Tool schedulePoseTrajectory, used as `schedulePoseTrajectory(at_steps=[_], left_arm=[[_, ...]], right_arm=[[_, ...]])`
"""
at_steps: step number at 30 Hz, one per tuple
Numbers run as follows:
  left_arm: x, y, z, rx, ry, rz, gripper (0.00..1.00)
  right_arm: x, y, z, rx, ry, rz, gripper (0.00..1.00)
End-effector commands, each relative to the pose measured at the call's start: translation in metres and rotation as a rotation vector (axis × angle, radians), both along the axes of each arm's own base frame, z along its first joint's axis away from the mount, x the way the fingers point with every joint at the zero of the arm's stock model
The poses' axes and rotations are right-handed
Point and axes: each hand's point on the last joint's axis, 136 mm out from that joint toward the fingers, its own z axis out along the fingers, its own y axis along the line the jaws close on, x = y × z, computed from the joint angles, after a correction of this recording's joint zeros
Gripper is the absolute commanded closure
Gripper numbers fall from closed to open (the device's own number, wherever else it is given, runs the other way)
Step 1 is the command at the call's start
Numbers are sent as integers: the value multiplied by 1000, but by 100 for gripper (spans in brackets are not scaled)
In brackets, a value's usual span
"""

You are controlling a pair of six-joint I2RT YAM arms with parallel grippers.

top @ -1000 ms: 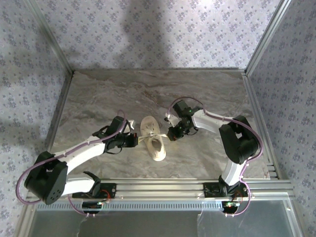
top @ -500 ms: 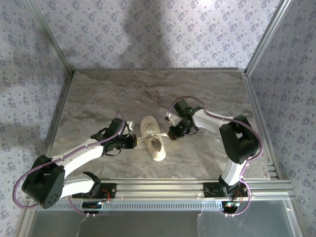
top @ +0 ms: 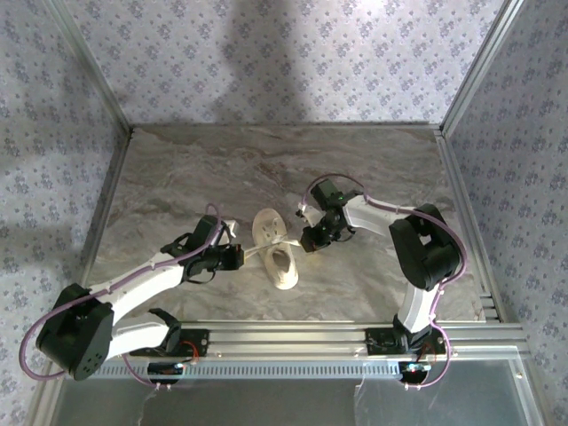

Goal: Tie the shoes

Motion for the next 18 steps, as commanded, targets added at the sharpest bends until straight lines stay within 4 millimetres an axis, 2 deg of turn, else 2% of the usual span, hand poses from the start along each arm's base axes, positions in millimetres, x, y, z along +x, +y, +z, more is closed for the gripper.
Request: schedulePoseTrajectory(at_steps=[1,6,12,14,18], left_arm=[[1,5,5,22,-3,12,79],[7,7,23,23,-55,10,64],[7,2,49,-37,-136,-21,63],[6,-6,57,-90,-165,-51,65],[7,-20,59,-156,-170,-90,66]], right_arm=[[6,2,26,22,-68,3,73],[13,-10,52,68,-128,-41,56],[14,-28,84,130,-166,-87,53],[9,-21,96,165,-184,-75,52],[1,9,108,258,-178,-34,52]])
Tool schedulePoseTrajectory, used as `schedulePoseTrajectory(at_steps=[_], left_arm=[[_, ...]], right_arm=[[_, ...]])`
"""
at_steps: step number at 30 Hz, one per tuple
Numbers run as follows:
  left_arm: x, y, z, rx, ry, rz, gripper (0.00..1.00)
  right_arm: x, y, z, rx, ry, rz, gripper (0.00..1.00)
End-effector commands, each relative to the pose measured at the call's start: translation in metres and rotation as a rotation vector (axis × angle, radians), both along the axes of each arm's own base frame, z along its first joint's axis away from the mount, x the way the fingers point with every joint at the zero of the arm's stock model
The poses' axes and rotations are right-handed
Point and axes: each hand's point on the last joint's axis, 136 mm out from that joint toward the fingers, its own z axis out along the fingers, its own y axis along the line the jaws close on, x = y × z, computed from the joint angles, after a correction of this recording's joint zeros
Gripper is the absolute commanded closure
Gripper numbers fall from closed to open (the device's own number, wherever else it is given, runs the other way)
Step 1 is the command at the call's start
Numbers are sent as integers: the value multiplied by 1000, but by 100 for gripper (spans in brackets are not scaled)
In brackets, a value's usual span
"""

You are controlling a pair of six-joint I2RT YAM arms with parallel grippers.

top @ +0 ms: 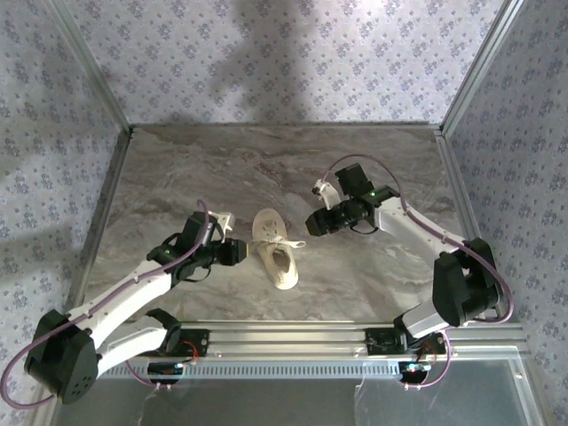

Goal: Tie the shoes

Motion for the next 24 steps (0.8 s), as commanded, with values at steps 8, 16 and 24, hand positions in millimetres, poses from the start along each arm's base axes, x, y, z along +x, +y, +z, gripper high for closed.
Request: schedulePoseTrajectory(at_steps=[8,16,24], left_arm=[[16,-36,12,-103,-4,-93,66],[32,-58,31,-130,-33,-161,69],[45,-80,31,-141,-26,-231,68]], right_arm=[[-19,71,-12,80,98,145,53],[-18,79,-15,82,111,168,65],[-21,78,-25,71,142,177,66]])
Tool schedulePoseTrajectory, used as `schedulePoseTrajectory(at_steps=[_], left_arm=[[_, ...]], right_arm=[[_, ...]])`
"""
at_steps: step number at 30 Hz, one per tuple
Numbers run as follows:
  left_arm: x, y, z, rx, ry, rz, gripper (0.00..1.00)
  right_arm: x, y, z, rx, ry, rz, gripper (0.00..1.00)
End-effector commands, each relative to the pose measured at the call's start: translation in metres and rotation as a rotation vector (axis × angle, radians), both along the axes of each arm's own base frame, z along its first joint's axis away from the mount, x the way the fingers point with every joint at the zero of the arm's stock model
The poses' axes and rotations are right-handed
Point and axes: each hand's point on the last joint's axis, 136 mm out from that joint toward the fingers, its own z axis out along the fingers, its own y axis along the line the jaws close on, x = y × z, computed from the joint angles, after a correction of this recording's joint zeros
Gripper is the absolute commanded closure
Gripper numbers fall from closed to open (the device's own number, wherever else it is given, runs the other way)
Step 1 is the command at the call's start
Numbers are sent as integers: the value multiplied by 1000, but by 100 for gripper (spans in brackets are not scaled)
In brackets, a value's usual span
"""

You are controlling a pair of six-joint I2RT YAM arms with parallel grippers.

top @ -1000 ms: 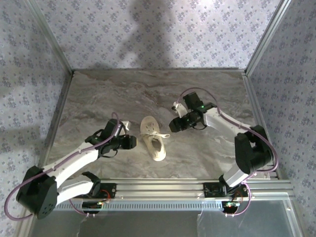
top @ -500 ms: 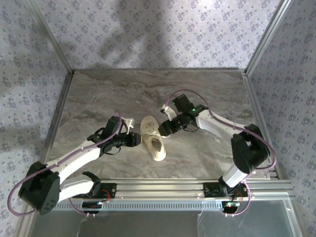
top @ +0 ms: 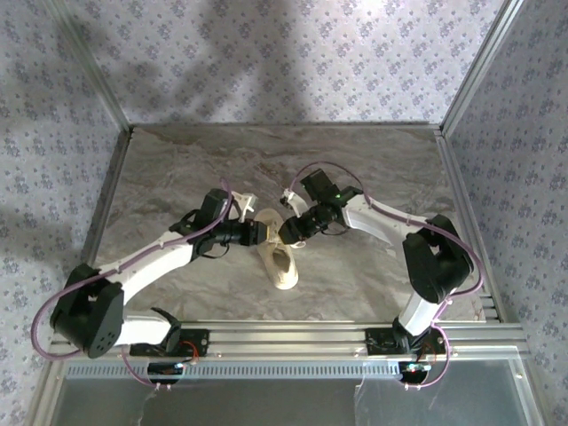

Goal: Tie the shoes

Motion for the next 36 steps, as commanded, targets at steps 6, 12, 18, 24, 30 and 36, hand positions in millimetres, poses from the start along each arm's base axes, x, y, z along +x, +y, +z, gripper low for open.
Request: schedulePoseTrajectory(at_steps=[6,12,18,24,30,36], left_arm=[[2,-25,-6,-1,21,-101,64],[-2,-21,-18,31,42,-90,62],[-4,-15,-27,57,63,-71,62],[-6,-12,-34,66,79,-56,62],[-7,-7,-43,93,93,-39,62],[-6,-2,-53,123,116,-15,62]], right_arm=[[6,7,6,1,-4,24,66],[5,8,0,-40,-19,36,73],[2,10,-3,-61,-29,47,69],[0,10,-10,-91,-30,58,77],[7,3,-1,-100,-72,28,100],[9,-5,8,-93,-75,31,100]])
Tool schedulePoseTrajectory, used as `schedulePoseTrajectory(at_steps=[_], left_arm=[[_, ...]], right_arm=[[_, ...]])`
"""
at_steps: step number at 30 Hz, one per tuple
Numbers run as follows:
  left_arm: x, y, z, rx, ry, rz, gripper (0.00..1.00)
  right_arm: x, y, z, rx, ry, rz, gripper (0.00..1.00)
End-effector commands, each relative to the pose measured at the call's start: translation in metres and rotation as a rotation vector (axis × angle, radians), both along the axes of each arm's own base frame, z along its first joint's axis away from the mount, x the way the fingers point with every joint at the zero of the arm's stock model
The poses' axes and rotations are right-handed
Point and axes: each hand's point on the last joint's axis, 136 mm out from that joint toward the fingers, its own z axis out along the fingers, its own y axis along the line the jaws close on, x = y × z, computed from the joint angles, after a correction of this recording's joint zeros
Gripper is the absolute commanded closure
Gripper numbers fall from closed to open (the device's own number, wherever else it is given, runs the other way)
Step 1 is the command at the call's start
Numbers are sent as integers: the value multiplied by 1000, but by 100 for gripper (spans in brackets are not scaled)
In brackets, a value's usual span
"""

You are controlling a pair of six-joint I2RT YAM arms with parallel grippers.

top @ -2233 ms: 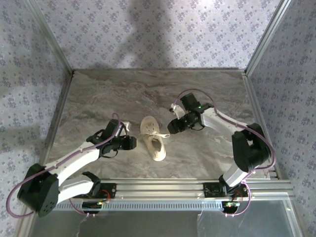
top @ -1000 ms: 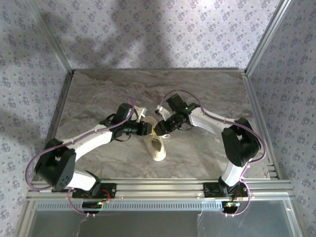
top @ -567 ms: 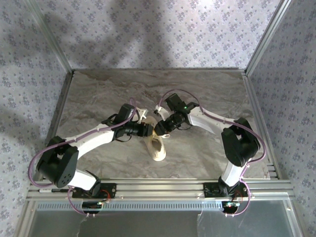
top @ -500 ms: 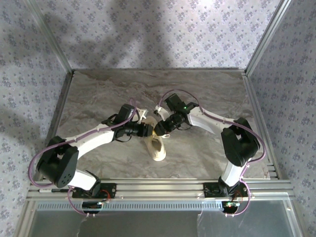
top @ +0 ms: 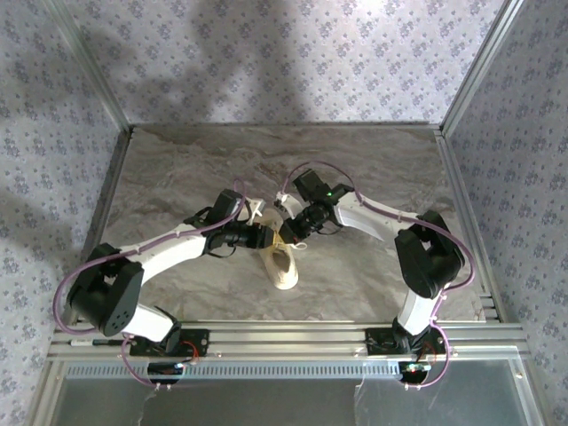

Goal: Tie the shoes

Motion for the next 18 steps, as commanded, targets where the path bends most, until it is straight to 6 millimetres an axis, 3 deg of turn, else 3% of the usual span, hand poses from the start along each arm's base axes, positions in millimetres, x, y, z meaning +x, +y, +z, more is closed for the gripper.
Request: schedulePoseTrajectory(at_steps=[1,13,18], left_arm=[[-4,6,-17,46,36,18,62],[-4,11,-25,81,55,39,62],[-5,12,-26,85,60,42,62]], right_arm=[[4,-8,18,2,-26,2,100],[3,-20,24,-4,4,12,100],[1,-21,22,-7,28,22,90]])
